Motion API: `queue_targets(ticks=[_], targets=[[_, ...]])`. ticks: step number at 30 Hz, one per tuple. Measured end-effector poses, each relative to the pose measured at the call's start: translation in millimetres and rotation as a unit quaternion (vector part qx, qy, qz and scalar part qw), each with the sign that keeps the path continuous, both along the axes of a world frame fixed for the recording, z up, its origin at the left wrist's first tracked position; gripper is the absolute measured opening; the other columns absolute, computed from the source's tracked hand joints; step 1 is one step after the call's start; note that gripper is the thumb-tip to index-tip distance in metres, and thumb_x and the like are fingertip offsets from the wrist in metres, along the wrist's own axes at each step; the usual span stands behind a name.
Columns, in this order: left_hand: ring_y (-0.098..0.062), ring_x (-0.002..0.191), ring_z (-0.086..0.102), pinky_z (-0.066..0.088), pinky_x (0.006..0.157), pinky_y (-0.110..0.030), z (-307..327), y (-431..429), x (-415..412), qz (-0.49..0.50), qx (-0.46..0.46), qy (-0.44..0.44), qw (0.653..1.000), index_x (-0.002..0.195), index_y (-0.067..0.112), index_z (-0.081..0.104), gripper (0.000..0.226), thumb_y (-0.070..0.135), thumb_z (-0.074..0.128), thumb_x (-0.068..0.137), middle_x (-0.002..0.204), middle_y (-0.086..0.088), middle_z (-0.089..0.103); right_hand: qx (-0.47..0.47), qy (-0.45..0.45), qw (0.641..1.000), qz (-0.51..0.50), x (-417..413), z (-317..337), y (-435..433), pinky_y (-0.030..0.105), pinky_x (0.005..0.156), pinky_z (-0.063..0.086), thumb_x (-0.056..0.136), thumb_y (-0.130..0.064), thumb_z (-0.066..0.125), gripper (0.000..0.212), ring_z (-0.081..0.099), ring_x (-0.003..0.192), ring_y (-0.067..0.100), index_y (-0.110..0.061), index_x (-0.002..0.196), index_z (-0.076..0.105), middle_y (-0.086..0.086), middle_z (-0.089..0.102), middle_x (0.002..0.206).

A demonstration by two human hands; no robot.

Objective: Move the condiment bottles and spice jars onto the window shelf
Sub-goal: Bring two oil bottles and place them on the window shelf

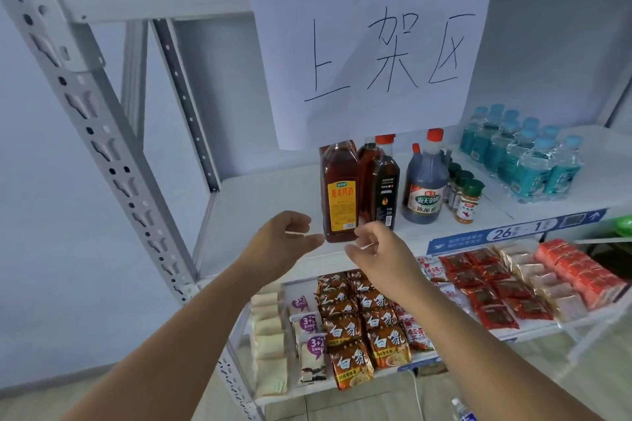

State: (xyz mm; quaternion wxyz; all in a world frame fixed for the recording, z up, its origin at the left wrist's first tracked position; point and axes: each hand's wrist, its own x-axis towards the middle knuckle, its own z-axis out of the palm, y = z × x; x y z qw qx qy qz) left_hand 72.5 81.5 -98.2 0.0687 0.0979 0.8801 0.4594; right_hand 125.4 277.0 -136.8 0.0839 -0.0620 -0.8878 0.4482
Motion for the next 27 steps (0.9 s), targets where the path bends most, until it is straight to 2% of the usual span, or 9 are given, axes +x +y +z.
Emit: queue_targets(ticks=[5,8,14,16,20,23,27], targets=[[-0.018,0.132,0.053,0.050,0.102,-0.036,-1,30,-55,-0.008,0.027,0.003,1.000,0.148,0.022,0.043,0.082,0.044,0.084,0.080,0.147,0.004,0.052,0.002,-0.020,1.000,-0.021,-9,-1,20,0.020,0.073,0.047,0.095,-0.037,0.067,0.035,0.061,0.095,0.002,-0.026,0.126,0.055,-0.014,0.060,0.109],[-0.019,0.137,0.048,0.047,0.104,-0.038,-5,46,-81,-0.015,0.046,0.007,0.999,0.150,0.021,0.038,0.090,0.038,0.088,0.077,0.152,0.003,0.049,-0.002,-0.025,0.999,-0.044,-15,1,32,0.021,0.073,0.048,0.095,-0.039,0.067,0.037,0.061,0.095,0.002,-0.027,0.128,0.055,-0.012,0.062,0.111],[-0.018,0.120,0.061,0.050,0.090,-0.033,-20,63,-116,-0.037,0.079,-0.013,0.996,0.142,0.021,0.045,0.076,0.028,0.088,0.080,0.131,0.007,0.061,-0.039,-0.029,0.997,-0.054,-33,0,38,0.024,0.082,0.052,0.095,-0.046,0.065,0.041,0.062,0.098,0.003,-0.024,0.129,0.054,-0.012,0.062,0.111],[-0.018,0.114,0.063,0.050,0.087,-0.033,-24,64,-124,-0.046,0.062,-0.022,0.997,0.141,0.021,0.048,0.070,0.032,0.085,0.082,0.130,0.007,0.063,-0.054,-0.032,0.997,-0.047,-41,-2,38,0.025,0.089,0.052,0.096,-0.040,0.068,0.046,0.064,0.106,0.006,-0.022,0.135,0.053,-0.010,0.063,0.120],[-0.018,0.111,0.066,0.051,0.085,-0.031,-24,59,-137,-0.070,0.017,-0.002,0.997,0.136,0.022,0.053,0.065,0.043,0.082,0.082,0.122,0.009,0.065,-0.080,-0.039,0.996,-0.025,-59,-4,31,0.043,0.113,0.047,0.096,-0.027,0.070,0.057,0.057,0.130,0.017,-0.021,0.147,0.045,0.000,0.057,0.144],[-0.016,0.104,0.066,0.050,0.083,-0.029,-21,50,-139,-0.084,-0.006,0.010,0.996,0.132,0.022,0.057,0.060,0.043,0.082,0.082,0.117,0.009,0.067,-0.093,-0.031,0.995,-0.008,-69,-4,23,0.044,0.116,0.043,0.100,-0.022,0.065,0.059,0.053,0.136,0.016,-0.022,0.152,0.037,-0.001,0.053,0.149],[-0.016,0.105,0.068,0.051,0.087,-0.031,-18,28,-139,-0.085,-0.006,-0.001,0.996,0.132,0.023,0.060,0.056,0.040,0.082,0.083,0.119,0.009,0.070,-0.076,-0.023,0.997,-0.001,-85,-9,17,0.049,0.119,0.039,0.103,-0.026,0.057,0.055,0.047,0.142,0.015,-0.027,0.154,0.034,-0.004,0.048,0.155]])
